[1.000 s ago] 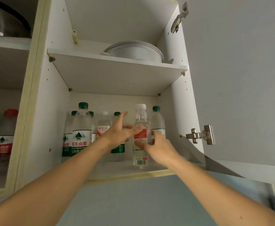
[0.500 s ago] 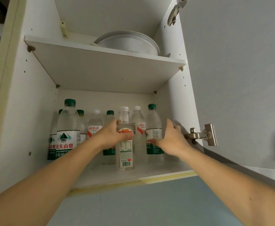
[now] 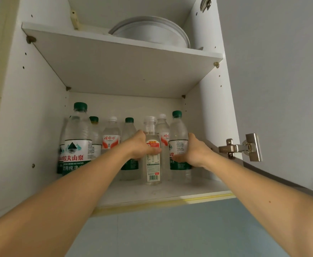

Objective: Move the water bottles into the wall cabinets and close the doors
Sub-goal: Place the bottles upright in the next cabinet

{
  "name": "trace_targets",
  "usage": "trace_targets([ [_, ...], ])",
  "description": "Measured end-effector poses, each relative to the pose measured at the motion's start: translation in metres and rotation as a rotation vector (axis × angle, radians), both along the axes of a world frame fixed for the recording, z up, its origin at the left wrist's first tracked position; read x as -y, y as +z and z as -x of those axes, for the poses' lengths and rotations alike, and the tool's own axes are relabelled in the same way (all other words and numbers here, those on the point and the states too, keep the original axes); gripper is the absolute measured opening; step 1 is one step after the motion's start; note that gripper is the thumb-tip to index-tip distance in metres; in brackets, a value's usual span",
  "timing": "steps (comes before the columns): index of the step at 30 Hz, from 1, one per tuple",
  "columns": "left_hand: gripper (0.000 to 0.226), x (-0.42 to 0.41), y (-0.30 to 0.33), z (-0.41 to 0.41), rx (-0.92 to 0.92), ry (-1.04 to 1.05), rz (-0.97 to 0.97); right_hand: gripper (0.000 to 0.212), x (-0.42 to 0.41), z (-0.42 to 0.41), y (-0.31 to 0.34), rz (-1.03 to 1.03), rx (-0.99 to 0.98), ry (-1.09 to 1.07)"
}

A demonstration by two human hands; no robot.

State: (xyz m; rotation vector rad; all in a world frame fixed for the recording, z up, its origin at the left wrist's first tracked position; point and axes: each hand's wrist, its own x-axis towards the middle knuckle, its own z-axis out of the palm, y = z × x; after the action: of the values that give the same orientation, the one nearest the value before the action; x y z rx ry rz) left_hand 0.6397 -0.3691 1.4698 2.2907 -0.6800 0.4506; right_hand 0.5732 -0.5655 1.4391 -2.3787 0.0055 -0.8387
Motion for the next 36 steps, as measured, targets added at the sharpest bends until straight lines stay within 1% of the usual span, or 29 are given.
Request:
trace_targets([
  [4, 0.068, 0.011, -0.002, -0.005, -0.002, 0.044, 0.042, 0.081, -0.005, -0.009, 0.004, -0.004, -0.052, 0.009],
  [6, 0.070, 0.014, -0.005, -0.008, 0.007, 0.049, 0.059, 0.075, -0.007, -0.014, 0.006, -0.021, -0.079, 0.027],
  [8, 0.072, 0.015, -0.008, -0.010, 0.054, 0.082, 0.050, 0.065, -0.009, -0.019, 0.009, -0.040, -0.110, 0.050],
  [11, 0.073, 0.018, -0.013, -0.014, 0.188, 0.255, -0.037, 0.057, -0.011, -0.026, 0.013, -0.037, -0.163, 0.059],
  [13, 0.072, 0.018, -0.014, -0.015, 0.262, 0.372, -0.115, 0.058, -0.011, -0.032, 0.015, -0.030, -0.183, 0.058],
  [14, 0.072, 0.017, -0.015, -0.016, 0.272, 0.399, -0.137, 0.059, -0.012, -0.035, 0.015, -0.031, -0.187, 0.057],
  [17, 0.076, 0.016, -0.015, -0.021, 0.268, 0.387, -0.132, 0.060, -0.012, -0.041, 0.015, -0.068, -0.184, 0.060],
  [19, 0.080, 0.016, -0.015, -0.022, 0.303, 0.377, -0.146, 0.060, -0.008, -0.044, 0.015, -0.093, -0.175, 0.076],
  [21, 0.088, 0.014, -0.015, -0.021, 0.347, 0.370, -0.150, 0.061, -0.005, -0.045, 0.013, -0.107, -0.156, 0.097],
  [24, 0.107, 0.010, -0.015, -0.019, 0.378, 0.323, -0.116, 0.058, -0.003, -0.047, 0.009, -0.085, -0.113, 0.097],
  [28, 0.115, 0.009, -0.016, -0.019, 0.374, 0.270, -0.120, 0.059, -0.002, -0.048, 0.003, -0.040, -0.036, 0.024],
  [30, 0.123, 0.006, -0.016, -0.019, 0.368, 0.230, -0.172, 0.064, 0.000, -0.049, 0.002, -0.022, -0.022, -0.024],
  [32, 0.130, 0.002, -0.017, -0.022, 0.390, 0.225, -0.271, 0.069, 0.004, -0.049, 0.002, -0.006, -0.023, -0.054],
  [34, 0.126, -0.001, -0.016, -0.025, 0.405, 0.231, -0.350, 0.073, 0.008, -0.048, 0.002, 0.011, -0.029, -0.076],
  [36, 0.111, -0.004, -0.013, -0.031, 0.453, 0.259, -0.442, 0.074, 0.011, -0.047, 0.002, 0.020, -0.032, -0.087],
])
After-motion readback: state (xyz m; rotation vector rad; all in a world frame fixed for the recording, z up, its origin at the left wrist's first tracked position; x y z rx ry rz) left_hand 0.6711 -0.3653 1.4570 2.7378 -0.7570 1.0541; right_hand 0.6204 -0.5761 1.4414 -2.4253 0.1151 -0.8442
